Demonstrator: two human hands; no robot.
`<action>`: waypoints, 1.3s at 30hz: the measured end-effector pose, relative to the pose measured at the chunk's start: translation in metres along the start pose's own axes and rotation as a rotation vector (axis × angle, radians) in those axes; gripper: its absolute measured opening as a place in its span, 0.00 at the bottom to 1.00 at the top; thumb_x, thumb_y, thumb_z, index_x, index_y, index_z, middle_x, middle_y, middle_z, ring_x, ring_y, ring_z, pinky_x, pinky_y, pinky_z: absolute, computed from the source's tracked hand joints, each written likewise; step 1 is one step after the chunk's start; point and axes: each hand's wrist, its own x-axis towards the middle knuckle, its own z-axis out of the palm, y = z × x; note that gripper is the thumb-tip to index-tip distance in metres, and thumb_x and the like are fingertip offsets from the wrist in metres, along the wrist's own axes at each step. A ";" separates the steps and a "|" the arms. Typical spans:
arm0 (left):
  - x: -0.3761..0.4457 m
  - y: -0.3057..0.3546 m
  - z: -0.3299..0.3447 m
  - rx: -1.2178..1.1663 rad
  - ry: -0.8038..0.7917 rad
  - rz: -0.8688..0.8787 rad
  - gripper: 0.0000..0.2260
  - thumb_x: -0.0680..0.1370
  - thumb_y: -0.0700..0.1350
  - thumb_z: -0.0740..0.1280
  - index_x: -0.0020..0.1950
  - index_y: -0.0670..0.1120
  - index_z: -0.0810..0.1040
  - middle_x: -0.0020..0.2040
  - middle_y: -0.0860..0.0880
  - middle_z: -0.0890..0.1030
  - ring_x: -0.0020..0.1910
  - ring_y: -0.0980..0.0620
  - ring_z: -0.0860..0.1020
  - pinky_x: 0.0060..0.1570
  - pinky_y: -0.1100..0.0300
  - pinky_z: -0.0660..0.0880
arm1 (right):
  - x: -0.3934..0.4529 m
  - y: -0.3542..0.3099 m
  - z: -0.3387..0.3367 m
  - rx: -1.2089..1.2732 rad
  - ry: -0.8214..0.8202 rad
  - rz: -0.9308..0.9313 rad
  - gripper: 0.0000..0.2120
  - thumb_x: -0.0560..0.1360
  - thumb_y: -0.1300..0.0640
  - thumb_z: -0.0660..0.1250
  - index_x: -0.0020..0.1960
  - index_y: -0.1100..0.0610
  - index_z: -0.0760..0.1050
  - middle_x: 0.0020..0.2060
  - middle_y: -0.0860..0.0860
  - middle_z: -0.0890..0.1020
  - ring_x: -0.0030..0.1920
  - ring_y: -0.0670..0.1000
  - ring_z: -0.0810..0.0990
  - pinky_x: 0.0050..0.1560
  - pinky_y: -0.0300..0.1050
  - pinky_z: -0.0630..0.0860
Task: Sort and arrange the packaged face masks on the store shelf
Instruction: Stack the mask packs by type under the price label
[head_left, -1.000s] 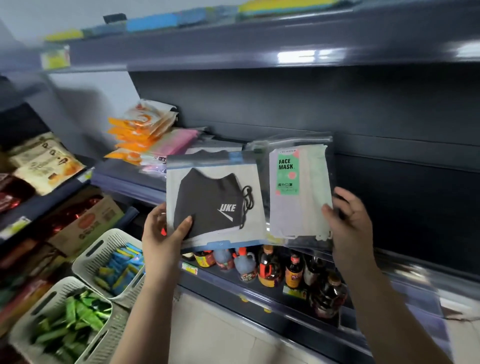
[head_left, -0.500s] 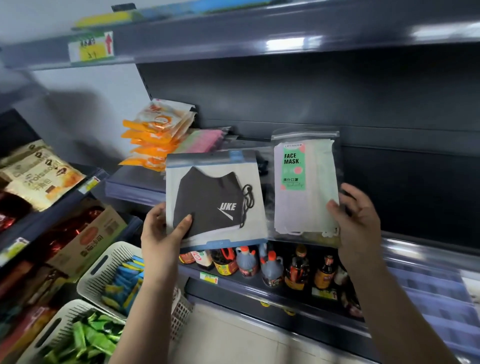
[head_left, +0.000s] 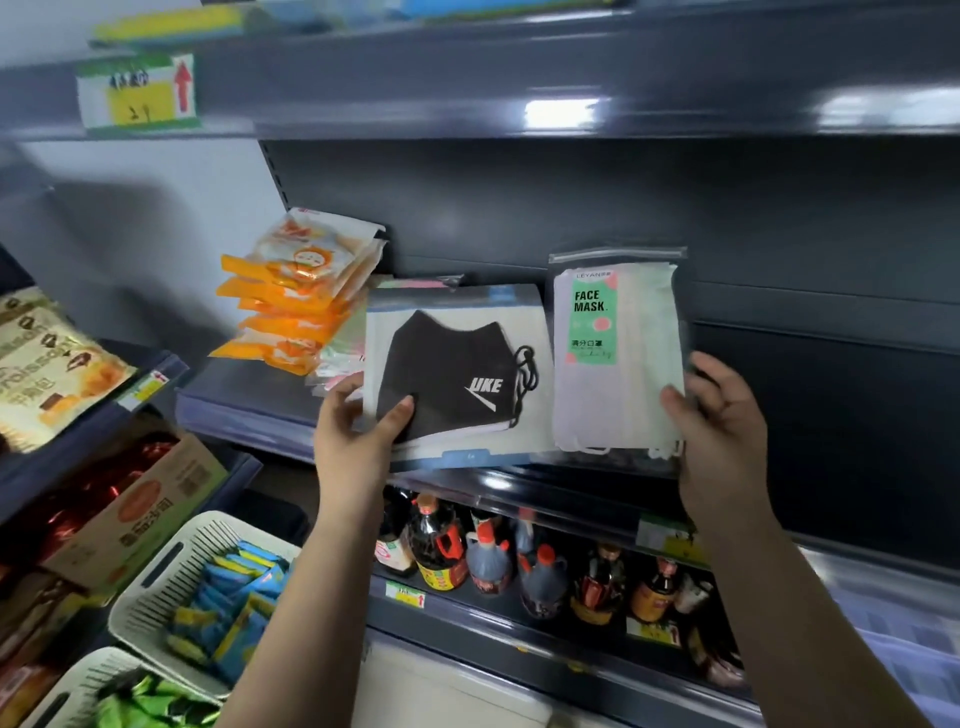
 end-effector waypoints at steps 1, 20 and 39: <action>0.006 0.001 0.006 0.024 -0.011 -0.001 0.15 0.72 0.39 0.73 0.55 0.49 0.74 0.54 0.43 0.79 0.50 0.46 0.79 0.50 0.54 0.77 | 0.006 0.000 0.001 0.004 0.005 -0.007 0.18 0.75 0.70 0.64 0.61 0.56 0.71 0.48 0.49 0.82 0.49 0.44 0.81 0.47 0.35 0.79; 0.052 -0.005 0.068 0.785 -0.091 0.438 0.23 0.71 0.36 0.72 0.65 0.37 0.71 0.60 0.35 0.71 0.58 0.35 0.69 0.59 0.45 0.66 | 0.064 0.010 -0.023 -0.076 0.084 -0.052 0.18 0.73 0.72 0.65 0.51 0.49 0.74 0.38 0.43 0.82 0.42 0.43 0.79 0.41 0.34 0.78; 0.020 -0.006 0.124 0.955 -0.738 0.632 0.17 0.76 0.51 0.64 0.64 0.47 0.73 0.64 0.48 0.72 0.63 0.45 0.69 0.60 0.51 0.66 | 0.046 -0.001 -0.034 -0.830 0.103 -0.026 0.23 0.73 0.57 0.70 0.66 0.57 0.71 0.57 0.52 0.76 0.56 0.50 0.75 0.53 0.40 0.68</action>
